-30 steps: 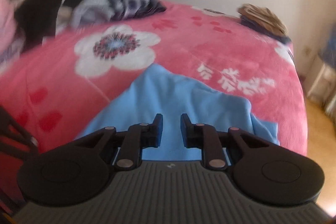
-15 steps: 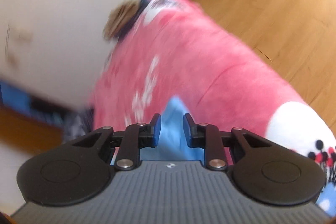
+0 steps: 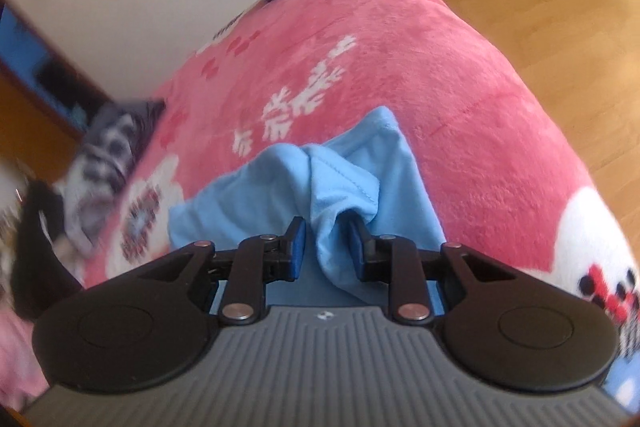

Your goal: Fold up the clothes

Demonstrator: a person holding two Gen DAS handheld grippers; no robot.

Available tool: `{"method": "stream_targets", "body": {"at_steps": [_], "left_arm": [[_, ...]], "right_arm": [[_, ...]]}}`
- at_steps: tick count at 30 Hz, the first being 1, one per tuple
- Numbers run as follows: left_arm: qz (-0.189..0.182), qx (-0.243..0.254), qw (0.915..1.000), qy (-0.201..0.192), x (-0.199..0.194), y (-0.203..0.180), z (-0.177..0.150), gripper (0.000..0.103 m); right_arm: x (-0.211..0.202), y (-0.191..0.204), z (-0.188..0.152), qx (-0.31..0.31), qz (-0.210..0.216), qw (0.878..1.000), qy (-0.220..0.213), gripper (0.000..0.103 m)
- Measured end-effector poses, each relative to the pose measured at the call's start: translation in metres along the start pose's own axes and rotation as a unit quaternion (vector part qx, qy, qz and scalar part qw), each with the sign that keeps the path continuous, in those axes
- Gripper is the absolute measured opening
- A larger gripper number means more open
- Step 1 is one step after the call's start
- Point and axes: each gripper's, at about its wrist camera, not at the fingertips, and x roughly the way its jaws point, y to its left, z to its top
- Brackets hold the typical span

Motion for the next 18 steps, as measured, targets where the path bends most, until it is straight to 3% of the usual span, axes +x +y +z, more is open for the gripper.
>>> {"method": "stream_targets", "body": {"at_steps": [4,8,10,11,14,18], "left_arm": [[0.0,0.0,1.0,0.0,0.0,0.0,0.0,0.041],[0.001,0.0,1.0,0.0,0.0,0.0,0.0,0.041],[0.001,0.0,1.0,0.0,0.0,-0.001,0.0,0.042],[0.001,0.001,1.0,0.0,0.0,-0.001,0.0,0.042],[0.001,0.001,1.0,-0.001,-0.001,0.0,0.0,0.042],[0.002,0.001,1.0,-0.001,-0.001,0.0,0.0,0.042]], "right_arm": [[0.005,-0.037,0.008,0.15,0.057,0.987,0.005,0.024],[0.018,-0.072,0.006,0.31,0.113,0.944,0.01,0.024],[0.025,-0.083,0.004,0.361,0.135,0.923,0.019,0.026],[0.028,-0.083,0.004,0.367,0.137,0.92,0.024,0.026],[0.031,-0.078,0.009,0.355,0.129,0.925,0.025,0.026],[0.017,-0.047,0.016,0.24,0.103,0.965,-0.03,0.012]]}}
